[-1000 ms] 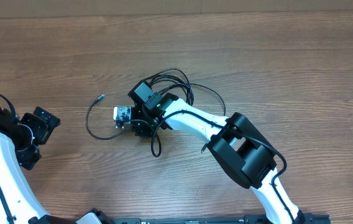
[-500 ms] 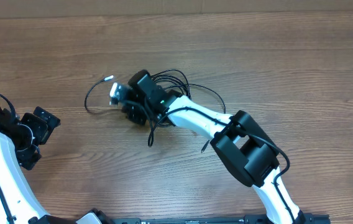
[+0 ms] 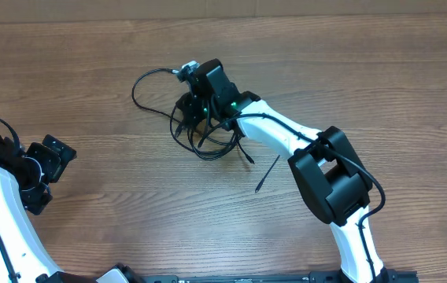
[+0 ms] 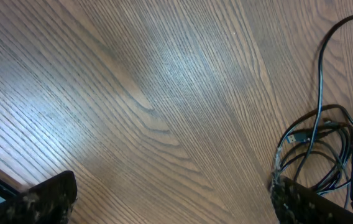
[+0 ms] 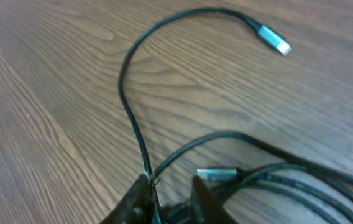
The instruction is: Untangle cables
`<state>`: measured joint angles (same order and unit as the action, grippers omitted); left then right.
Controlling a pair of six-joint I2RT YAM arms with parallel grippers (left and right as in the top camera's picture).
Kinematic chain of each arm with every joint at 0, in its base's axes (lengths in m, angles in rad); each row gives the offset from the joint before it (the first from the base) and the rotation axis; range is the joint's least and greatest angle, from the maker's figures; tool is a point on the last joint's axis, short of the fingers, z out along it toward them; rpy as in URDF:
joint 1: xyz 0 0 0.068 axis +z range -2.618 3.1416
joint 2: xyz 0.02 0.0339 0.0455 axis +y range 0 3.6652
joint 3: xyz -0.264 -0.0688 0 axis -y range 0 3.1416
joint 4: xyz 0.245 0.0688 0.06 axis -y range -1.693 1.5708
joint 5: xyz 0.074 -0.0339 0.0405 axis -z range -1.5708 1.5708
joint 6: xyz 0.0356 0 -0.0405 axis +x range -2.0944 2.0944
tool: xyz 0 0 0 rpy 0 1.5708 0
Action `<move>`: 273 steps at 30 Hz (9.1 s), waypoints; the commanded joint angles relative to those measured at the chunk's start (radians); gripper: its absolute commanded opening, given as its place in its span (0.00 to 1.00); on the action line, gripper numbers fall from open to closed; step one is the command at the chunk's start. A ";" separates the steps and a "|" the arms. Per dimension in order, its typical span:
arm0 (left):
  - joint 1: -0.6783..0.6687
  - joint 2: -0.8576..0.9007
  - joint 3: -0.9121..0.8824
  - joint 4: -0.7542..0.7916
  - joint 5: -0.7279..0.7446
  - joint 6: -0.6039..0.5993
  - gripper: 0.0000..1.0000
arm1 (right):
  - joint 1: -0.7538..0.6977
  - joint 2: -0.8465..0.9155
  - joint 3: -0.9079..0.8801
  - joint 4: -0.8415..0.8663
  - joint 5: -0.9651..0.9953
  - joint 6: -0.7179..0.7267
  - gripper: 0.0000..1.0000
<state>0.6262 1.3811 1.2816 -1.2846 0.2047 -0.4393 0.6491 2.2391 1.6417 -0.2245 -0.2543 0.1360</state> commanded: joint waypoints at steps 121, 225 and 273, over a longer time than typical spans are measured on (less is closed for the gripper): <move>0.002 -0.019 -0.003 0.003 -0.005 -0.006 1.00 | 0.101 -0.246 -0.364 -0.237 -0.158 0.513 0.04; -1.142 0.578 -0.003 0.716 -0.290 0.197 0.33 | -0.631 -0.471 -0.351 -0.720 0.290 0.459 1.00; -1.135 0.485 0.158 0.113 -0.260 0.213 0.27 | -0.631 -0.471 -0.351 -0.720 0.290 0.459 1.00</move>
<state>-0.5148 1.8938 1.4120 -1.1683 -0.0608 -0.2108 0.0208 1.7721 1.2819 -0.9463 0.0265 0.5949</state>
